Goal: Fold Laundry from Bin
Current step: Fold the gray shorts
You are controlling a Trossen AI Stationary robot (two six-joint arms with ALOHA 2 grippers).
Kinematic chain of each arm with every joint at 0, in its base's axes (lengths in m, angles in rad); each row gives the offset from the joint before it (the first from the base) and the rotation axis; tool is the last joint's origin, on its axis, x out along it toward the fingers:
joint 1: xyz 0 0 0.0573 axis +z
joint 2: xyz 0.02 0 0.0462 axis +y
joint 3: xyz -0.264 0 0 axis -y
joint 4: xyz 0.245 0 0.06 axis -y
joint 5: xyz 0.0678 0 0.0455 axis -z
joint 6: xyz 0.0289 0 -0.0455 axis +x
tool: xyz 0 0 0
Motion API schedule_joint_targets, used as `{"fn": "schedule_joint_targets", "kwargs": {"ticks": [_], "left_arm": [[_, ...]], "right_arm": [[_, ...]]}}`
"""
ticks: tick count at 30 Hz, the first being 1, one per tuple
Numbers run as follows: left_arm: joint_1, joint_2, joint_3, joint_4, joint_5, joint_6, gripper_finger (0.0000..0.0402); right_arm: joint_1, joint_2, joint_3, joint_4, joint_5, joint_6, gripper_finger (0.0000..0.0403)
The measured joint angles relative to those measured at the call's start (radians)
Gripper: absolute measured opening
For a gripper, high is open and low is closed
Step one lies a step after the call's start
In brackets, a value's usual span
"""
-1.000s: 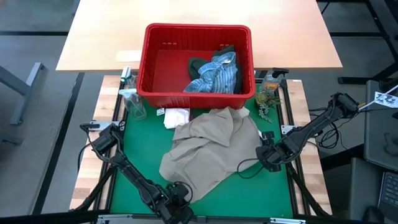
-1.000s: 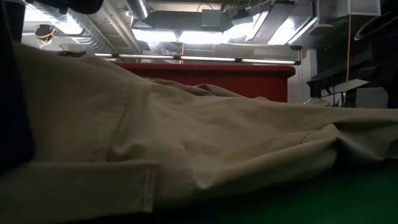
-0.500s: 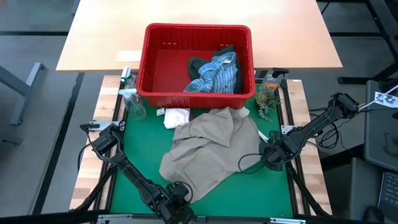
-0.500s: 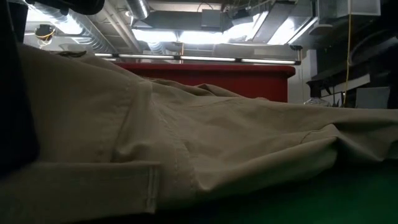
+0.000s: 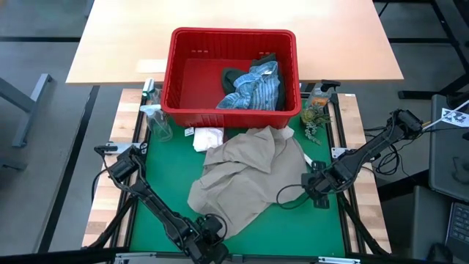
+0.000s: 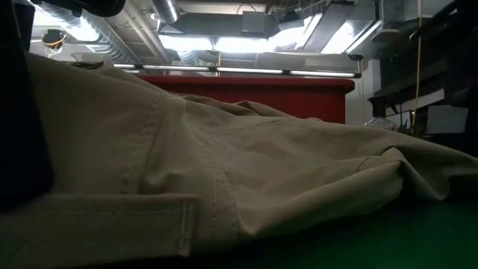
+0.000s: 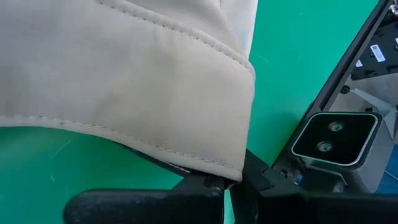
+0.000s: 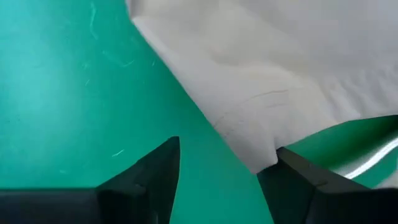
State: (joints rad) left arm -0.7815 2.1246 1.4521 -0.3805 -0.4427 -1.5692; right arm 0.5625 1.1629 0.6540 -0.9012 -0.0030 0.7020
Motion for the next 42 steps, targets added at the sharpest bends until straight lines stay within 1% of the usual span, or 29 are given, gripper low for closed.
{"fn": "schedule_joint_targets", "kwargs": {"ticks": [2,4,7,11,12,13,17,22,26,30,33,37,39,42], "left_arm": [[0.0,0.0,0.0,0.0,0.0,0.0,0.0],[-0.003,0.0,0.0,0.0,-0.001,0.0,0.0],[-0.008,0.0,0.0,0.0,-0.003,0.0,0.0],[-0.015,0.0,0.0,0.0,-0.003,0.0,0.0],[-0.016,0.0,0.0,0.0,-0.003,0.0,0.0],[-0.018,0.0,0.0,0.0,-0.003,-0.001,0.0],[-0.024,-0.009,0.0,-0.003,-0.003,0.0,0.0],[-0.035,-0.03,0.002,-0.017,-0.007,0.0,0.0],[-0.047,-0.064,0.001,-0.064,0.009,-0.002,0.0],[-0.065,-0.124,0.001,-0.14,0.029,-0.002,0.0],[-0.077,-0.163,0.001,-0.208,0.074,-0.025,0.0],[-0.09,-0.188,0.001,-0.271,0.182,-0.057,0.0],[-0.099,-0.19,0.001,-0.277,0.228,-0.076,0.0],[-0.106,-0.19,0.001,-0.275,0.262,-0.094,0.0]], "right_arm": [[0.0,0.0,0.0,-0.001,0.016,0.003,0.0182],[0.0,0.0,0.0,-0.001,0.028,0.005,0.0156],[0.0,0.0,0.0,-0.001,0.038,0.005,0.0104],[0.0,0.0,0.0,0.002,0.039,0.005,0.0022],[0.0,0.0,0.0,0.01,0.042,0.004,0.0011],[0.0,0.0,0.0,0.024,0.049,0.002,0.0009],[0.0,0.0,0.0,0.095,0.055,0.001,0.0022],[0.0,0.0,0.0,0.141,0.055,0.001,0.0005],[0.0,-0.005,0.001,0.141,0.055,0.023,0.0006],[0.0,-0.014,0.045,0.072,0.055,0.056,0.0004],[0.001,-0.016,0.108,-0.011,0.064,0.062,0.0002],[0.001,-0.017,0.181,-0.11,0.061,0.1,0.0002],[0.001,-0.017,0.191,-0.122,0.021,0.12,0.0002],[0.003,-0.017,0.191,-0.117,-0.081,0.157,0.0001]]}}
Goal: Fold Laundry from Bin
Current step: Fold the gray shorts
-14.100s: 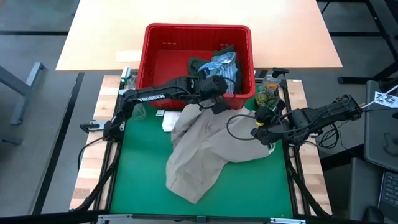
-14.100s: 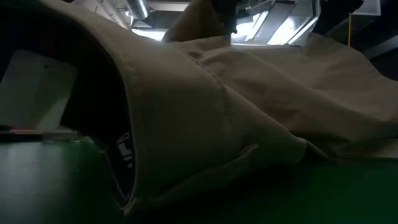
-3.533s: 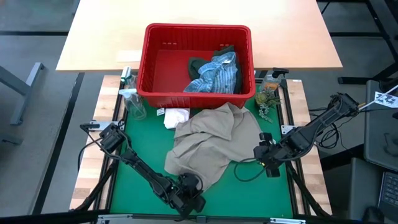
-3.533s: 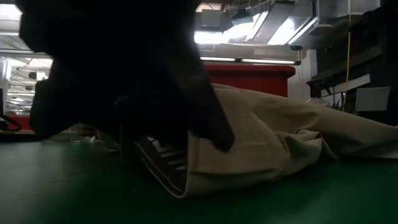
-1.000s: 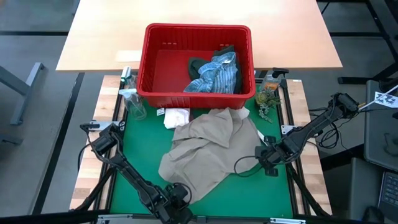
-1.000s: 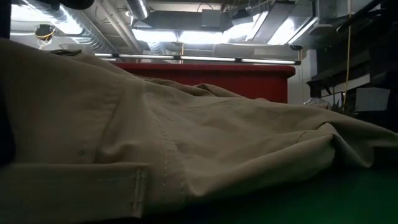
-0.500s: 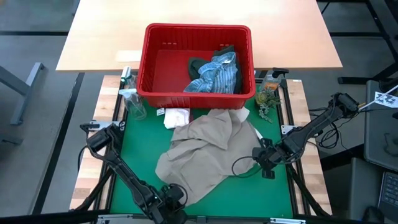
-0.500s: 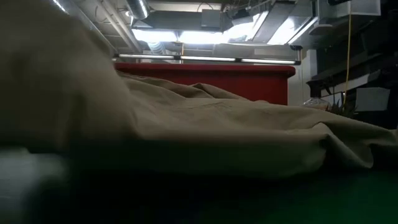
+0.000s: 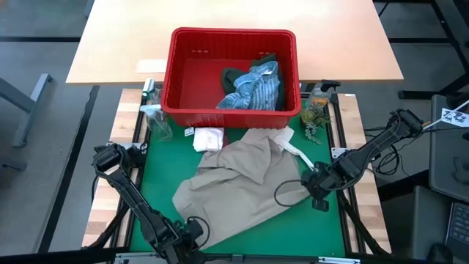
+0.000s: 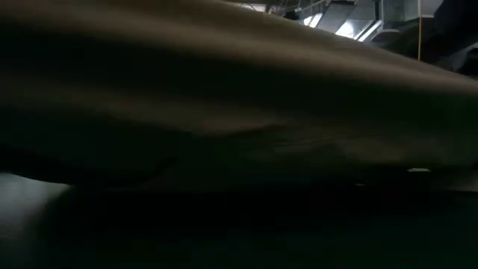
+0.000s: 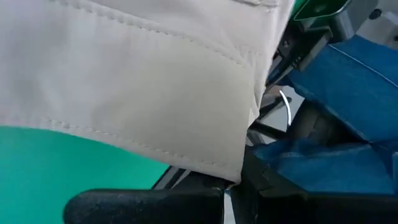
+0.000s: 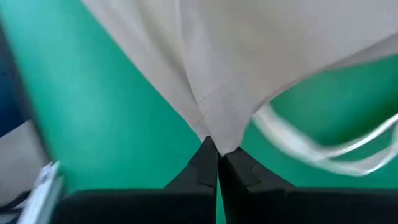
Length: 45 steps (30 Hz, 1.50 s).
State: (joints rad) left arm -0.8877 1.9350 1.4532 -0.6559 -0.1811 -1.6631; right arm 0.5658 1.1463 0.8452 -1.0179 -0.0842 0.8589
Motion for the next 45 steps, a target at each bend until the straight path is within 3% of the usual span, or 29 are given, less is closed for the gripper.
{"fn": "schedule_joint_targets", "kwargs": {"ticks": [6,18,28,39,45], "left_arm": [[-0.002,0.0,0.0,0.021,0.002,-0.011,0.0],[0.003,0.0,0.0,0.082,-0.007,-0.006,0.0029],[0.004,0.0,0.0,0.104,-0.007,-0.003,0.0069],[0.001,0.0,0.0,0.102,0.044,-0.003,0.0145],[0.001,0.0,0.0,0.099,0.028,-0.001,0.0155]], "right_arm": [[0.088,0.002,0.0,0.027,-0.118,0.107,0.0001],[0.298,0.003,-0.001,0.197,-0.111,0.29,0.0001],[0.347,0.003,-0.001,0.326,-0.114,0.297,0.0005],[0.346,0.003,-0.001,0.325,-0.104,0.297,0.0092],[0.344,0.003,-0.002,0.306,0.017,0.296,0.0135]]}}
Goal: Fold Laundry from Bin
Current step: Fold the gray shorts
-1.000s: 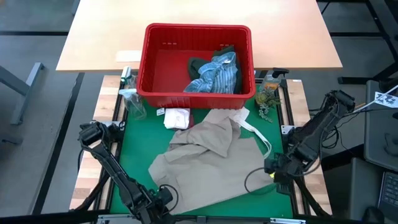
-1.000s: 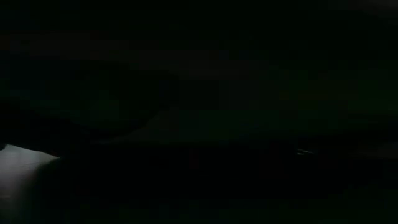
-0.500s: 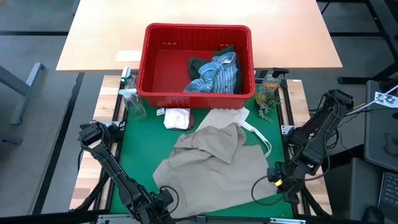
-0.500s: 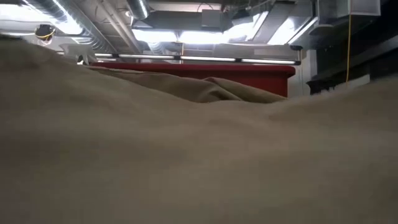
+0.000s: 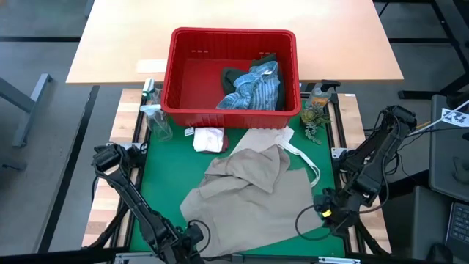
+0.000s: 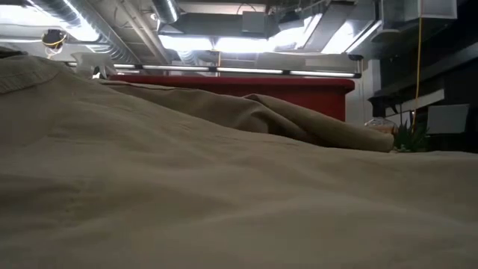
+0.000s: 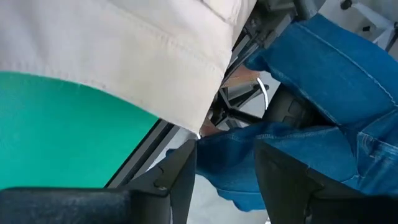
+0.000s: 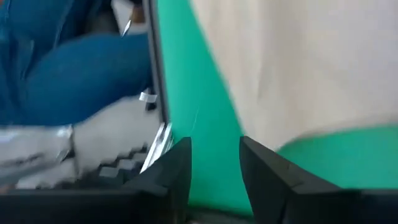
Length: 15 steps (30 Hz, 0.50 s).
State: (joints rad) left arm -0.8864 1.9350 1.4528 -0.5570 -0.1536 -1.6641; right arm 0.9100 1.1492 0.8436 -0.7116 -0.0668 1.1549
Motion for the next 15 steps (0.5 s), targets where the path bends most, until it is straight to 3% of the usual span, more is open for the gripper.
{"fn": "schedule_joint_targets", "kwargs": {"ticks": [8,15], "left_arm": [[0.006,0.0,0.0,0.0,-0.09,0.092,0.0156],[0.019,0.0,0.0,0.001,-0.096,0.106,0.0156]], "right_arm": [[-0.005,0.0,-0.004,0.005,0.382,-0.011,0.0135],[-0.105,0.0,-0.11,0.158,0.422,-0.012,0.0134]]}}
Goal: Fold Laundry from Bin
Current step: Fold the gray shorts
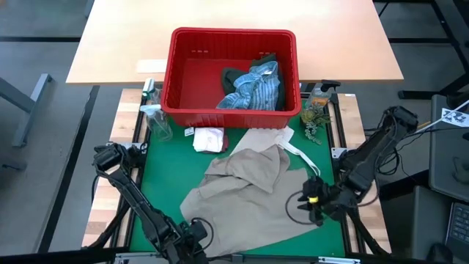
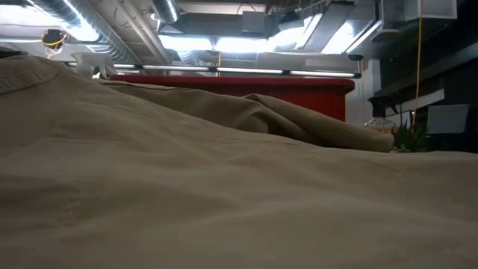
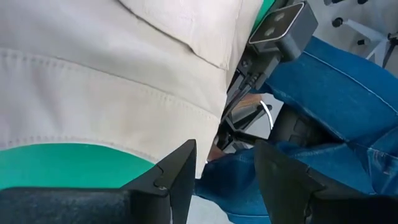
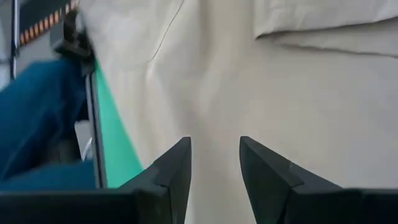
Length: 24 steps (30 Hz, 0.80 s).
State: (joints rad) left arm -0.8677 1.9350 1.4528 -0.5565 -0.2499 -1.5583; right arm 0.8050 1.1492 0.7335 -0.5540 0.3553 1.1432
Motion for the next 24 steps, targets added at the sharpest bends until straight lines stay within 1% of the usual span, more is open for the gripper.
{"fn": "schedule_joint_targets", "kwargs": {"ticks": [7,12,16,18,24], "left_arm": [[-0.001,0.0,0.0,0.0,-0.002,0.031,0.0156],[0.0,0.0,0.0,0.0,-0.036,0.065,0.0156],[0.0,0.0,0.0,0.0,-0.049,0.077,0.0156],[0.0,0.0,0.0,0.0,-0.053,0.077,0.0156],[0.0,0.0,0.0,0.0,-0.055,0.077,0.0156]], "right_arm": [[-0.157,0.0,-0.136,0.222,-0.037,0.0,0.0134],[-0.264,0.0,-0.207,0.375,-0.087,0.0,0.0134],[-0.327,0.0,-0.245,0.477,-0.115,0.0,0.0134],[-0.349,0.0,-0.259,0.51,-0.124,0.0,0.0134],[-0.375,0.002,-0.266,0.516,-0.126,0.005,0.0134]]}}
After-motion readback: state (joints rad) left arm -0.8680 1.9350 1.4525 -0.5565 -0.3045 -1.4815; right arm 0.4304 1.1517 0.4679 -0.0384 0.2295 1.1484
